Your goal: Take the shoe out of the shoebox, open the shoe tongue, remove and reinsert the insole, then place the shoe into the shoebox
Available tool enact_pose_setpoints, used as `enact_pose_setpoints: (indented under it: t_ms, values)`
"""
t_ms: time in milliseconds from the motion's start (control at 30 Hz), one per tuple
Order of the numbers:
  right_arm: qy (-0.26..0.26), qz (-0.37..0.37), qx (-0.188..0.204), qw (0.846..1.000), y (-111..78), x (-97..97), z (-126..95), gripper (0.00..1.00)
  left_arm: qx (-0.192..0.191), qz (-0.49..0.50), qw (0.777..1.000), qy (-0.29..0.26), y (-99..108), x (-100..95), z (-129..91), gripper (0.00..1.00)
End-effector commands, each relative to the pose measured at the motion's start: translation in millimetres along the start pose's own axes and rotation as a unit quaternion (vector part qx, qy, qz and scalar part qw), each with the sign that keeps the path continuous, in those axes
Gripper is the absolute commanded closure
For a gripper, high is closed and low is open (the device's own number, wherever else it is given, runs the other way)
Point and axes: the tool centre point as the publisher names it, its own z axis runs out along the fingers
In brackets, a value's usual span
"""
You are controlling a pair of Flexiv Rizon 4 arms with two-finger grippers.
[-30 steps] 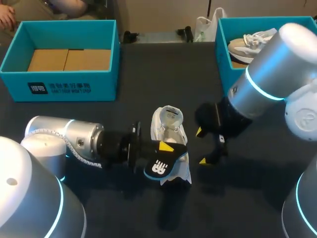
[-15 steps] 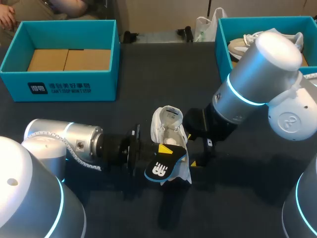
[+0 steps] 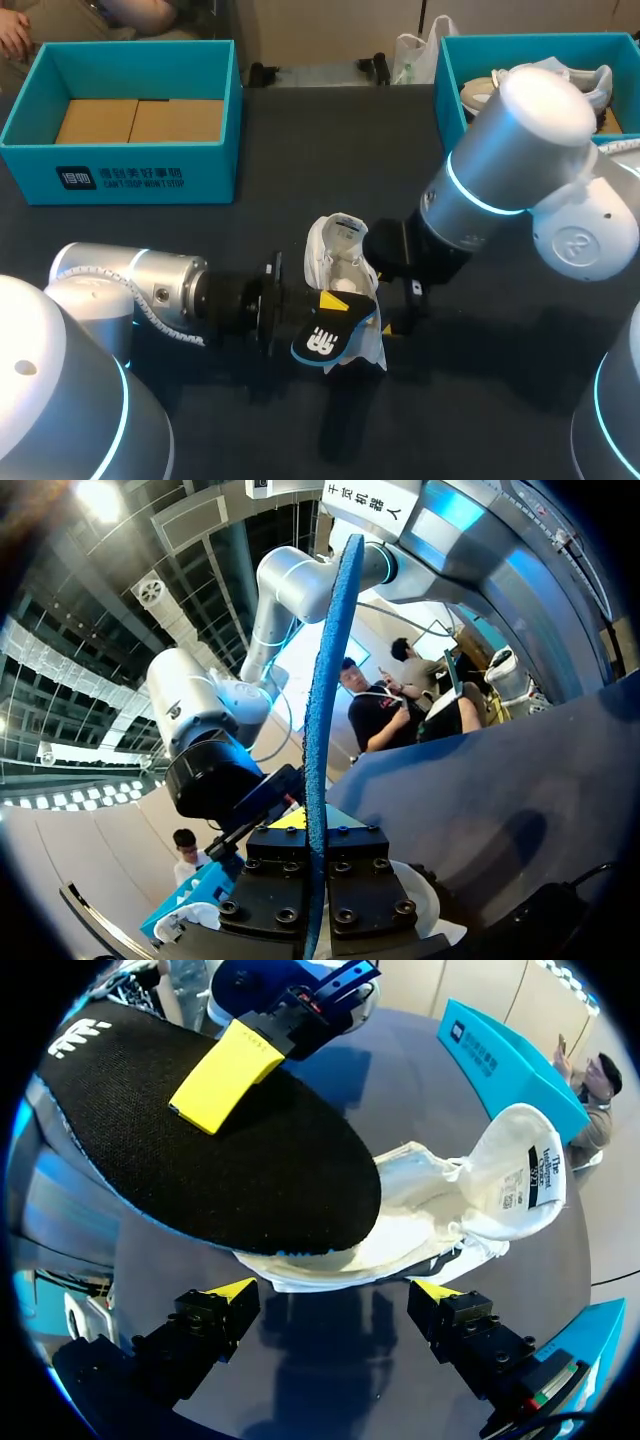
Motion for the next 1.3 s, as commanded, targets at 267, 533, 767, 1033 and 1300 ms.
enact_pose_setpoints:
  t_ms: [267,533,767,1033,1300]
  values:
    - [-0.006,0.010,0.040,0.999,5.4,1.6,-3.6,0.00,-0.009,0.009,1.000,0.004,-0.9,-3.5,4.6,1.00]
    - [-0.004,0.017,0.043,0.999,5.0,8.8,-0.8,0.00,-0.009,0.009,1.000,0.004,-0.9,-3.5,4.6,1.00]
    - [-0.005,0.021,0.043,0.999,4.8,10.1,-1.1,0.00,0.001,-0.022,1.000,0.002,-3.7,-3.9,8.8,1.00]
    - [-0.005,0.021,0.043,0.999,4.8,10.1,-1.1,0.00,0.013,-0.050,0.999,-0.010,1.7,-8.8,8.1,1.00]
    - [-0.005,0.021,0.043,0.999,4.8,10.1,-1.1,0.00,0.023,-0.061,0.998,-0.010,-2.7,-14.5,17.5,1.00]
